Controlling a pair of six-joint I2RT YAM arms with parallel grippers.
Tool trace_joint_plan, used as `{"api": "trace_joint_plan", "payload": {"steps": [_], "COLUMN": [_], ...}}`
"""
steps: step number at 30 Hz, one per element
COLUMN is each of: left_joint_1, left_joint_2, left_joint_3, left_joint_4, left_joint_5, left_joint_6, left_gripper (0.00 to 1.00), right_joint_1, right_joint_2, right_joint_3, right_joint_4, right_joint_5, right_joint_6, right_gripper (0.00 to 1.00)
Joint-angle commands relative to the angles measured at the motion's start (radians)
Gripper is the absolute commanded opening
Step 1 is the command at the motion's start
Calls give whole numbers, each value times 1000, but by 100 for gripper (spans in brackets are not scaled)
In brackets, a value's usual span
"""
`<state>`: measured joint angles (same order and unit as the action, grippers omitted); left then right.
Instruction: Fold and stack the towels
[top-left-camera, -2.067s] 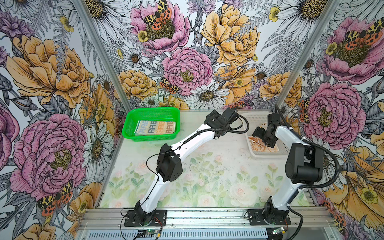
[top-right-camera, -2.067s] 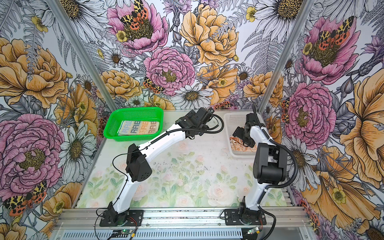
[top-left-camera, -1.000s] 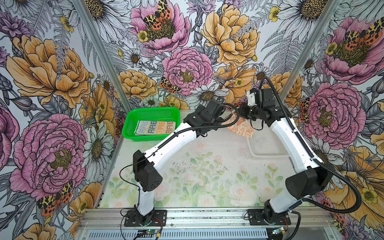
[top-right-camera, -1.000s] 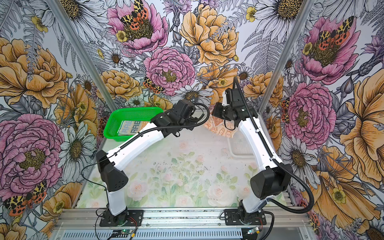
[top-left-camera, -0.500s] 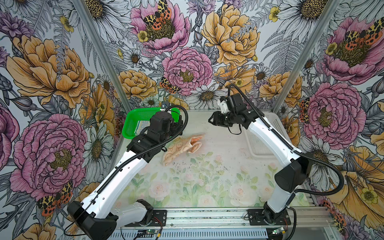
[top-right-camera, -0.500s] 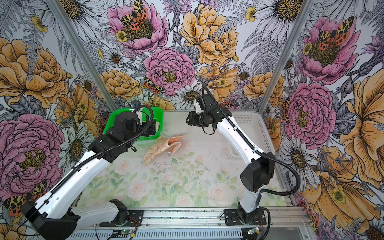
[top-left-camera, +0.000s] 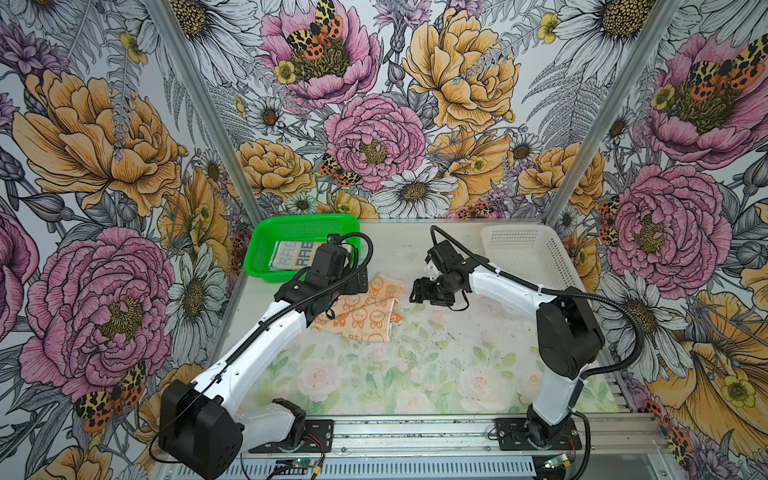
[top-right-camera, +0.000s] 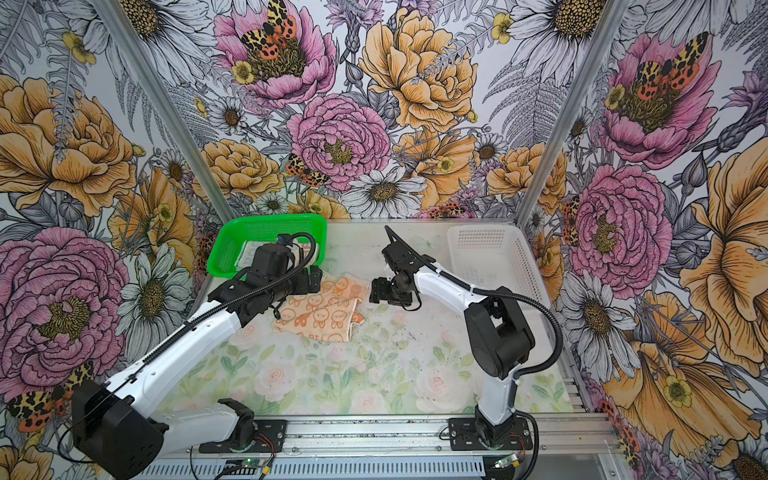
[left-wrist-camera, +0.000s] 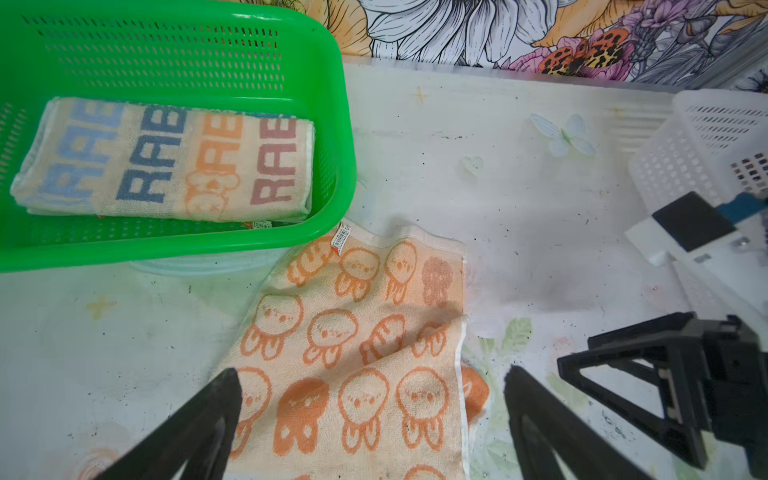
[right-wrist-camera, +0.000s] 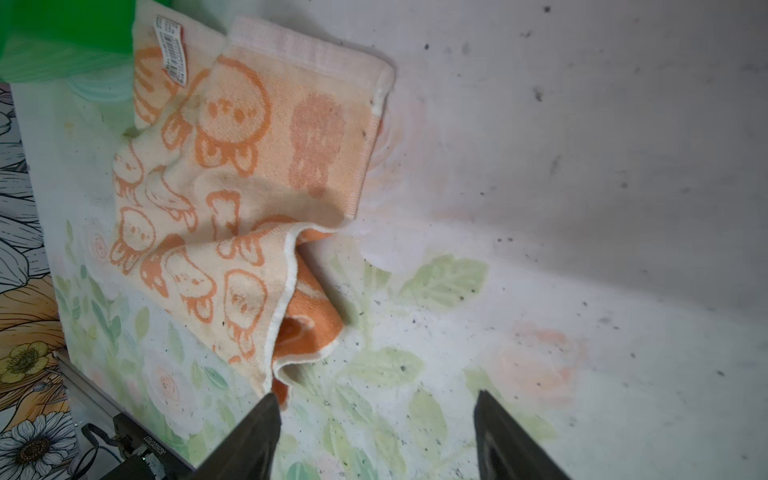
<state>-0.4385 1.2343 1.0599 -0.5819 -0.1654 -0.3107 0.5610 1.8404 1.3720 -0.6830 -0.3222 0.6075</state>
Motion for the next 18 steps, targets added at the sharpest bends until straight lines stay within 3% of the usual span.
{"api": "trace_joint_plan", "payload": {"steps": [1,11,18], "left_joint_1": [19,4,4], "left_joint_2": [12,-2,-9], "left_joint_3": [-2,-64,-100], "left_joint_4": [76,94,108], "left_joint_5": [81,113,113], "left_joint_6": [-44,-87,-90], "left_gripper": [99,99,99], "right_joint_1": [16,-19,-38], "right_joint_2": [87,343,427], "right_joint_3": [54,301,355], "right_joint_4": [146,174,175], "right_joint_5": [-56,6,5], "right_joint_6": [39,121,128], "right_gripper": [74,74,65]}}
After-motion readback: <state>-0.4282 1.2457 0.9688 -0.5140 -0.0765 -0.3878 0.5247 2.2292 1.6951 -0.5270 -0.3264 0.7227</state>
